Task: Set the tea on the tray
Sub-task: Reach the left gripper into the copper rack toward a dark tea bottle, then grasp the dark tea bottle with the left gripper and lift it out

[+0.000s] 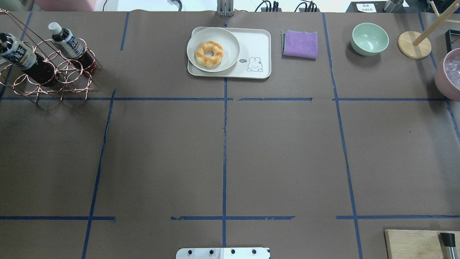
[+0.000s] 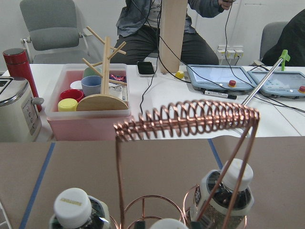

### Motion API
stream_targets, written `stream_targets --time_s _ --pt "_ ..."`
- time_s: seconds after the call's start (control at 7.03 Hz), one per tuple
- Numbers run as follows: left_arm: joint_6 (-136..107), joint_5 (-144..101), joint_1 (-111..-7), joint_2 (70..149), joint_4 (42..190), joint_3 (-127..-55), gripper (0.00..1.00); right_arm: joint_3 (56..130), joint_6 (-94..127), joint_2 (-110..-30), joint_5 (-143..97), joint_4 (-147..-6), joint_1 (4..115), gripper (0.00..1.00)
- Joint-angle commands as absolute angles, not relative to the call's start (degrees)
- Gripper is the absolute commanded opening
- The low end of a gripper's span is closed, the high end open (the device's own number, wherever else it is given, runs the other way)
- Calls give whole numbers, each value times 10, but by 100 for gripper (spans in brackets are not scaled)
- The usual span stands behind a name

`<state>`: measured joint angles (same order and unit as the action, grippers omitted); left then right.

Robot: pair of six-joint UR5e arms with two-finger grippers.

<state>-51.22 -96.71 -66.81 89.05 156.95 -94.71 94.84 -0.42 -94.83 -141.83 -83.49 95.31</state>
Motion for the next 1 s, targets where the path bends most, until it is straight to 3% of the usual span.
stream_targets --time_s 0.0,0.28,0.85 --pt "-512 -984 -689 892 1566 -947 0 948 -4 -949 -1419 -835 954 100" --pt "-512 -988 -692 890 1552 -968 0 948 -4 -949 -1419 -835 954 100" --pt "-512 -1029 -721 873 1437 -1091 0 947 -4 -949 -1419 -835 954 100"
